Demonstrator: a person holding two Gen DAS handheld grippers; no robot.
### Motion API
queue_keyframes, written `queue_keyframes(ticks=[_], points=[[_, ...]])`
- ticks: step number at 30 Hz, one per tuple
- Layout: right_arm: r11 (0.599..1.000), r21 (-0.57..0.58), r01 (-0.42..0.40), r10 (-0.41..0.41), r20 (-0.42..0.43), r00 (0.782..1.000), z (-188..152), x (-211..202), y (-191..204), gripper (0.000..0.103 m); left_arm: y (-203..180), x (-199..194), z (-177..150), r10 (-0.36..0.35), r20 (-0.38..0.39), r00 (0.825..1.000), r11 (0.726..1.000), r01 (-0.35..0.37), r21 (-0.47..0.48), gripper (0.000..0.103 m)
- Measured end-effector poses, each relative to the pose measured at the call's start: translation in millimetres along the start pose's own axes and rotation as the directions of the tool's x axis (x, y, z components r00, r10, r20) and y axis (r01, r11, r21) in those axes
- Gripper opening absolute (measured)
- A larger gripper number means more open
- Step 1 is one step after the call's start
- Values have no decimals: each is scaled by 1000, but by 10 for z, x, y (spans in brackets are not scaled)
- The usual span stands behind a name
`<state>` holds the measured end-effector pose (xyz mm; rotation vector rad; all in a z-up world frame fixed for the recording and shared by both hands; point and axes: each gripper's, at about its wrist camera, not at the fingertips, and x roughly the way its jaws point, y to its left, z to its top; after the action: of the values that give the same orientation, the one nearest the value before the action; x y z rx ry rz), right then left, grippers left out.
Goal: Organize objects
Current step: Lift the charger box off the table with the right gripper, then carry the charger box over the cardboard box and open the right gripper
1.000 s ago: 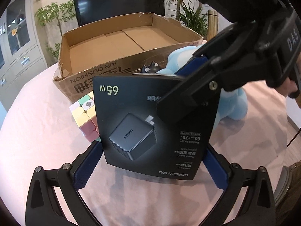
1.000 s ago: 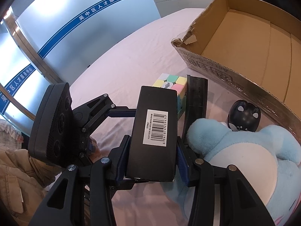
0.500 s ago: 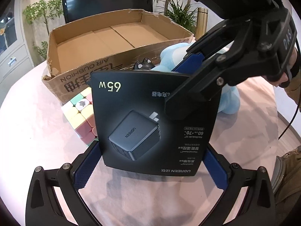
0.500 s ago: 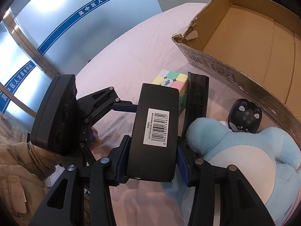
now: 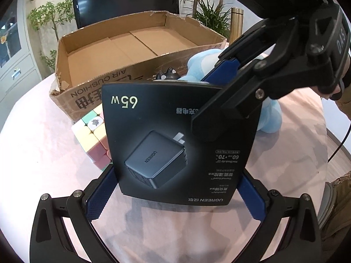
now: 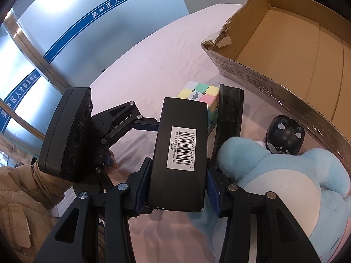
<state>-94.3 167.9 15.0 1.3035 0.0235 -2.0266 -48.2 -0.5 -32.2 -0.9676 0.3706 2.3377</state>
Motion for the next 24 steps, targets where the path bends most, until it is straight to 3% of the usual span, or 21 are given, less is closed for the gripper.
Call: queue_keyframes(ticks=[13,24], points=[[999,-47,-4,6,37,999,89,-364,177,43,-178,-372,214,92,52,994,994,-95,59,102],[995,-98,18,-9,92,996,627,-904,137,43,112,-563,920,154,113,982,980,-167,110,102]])
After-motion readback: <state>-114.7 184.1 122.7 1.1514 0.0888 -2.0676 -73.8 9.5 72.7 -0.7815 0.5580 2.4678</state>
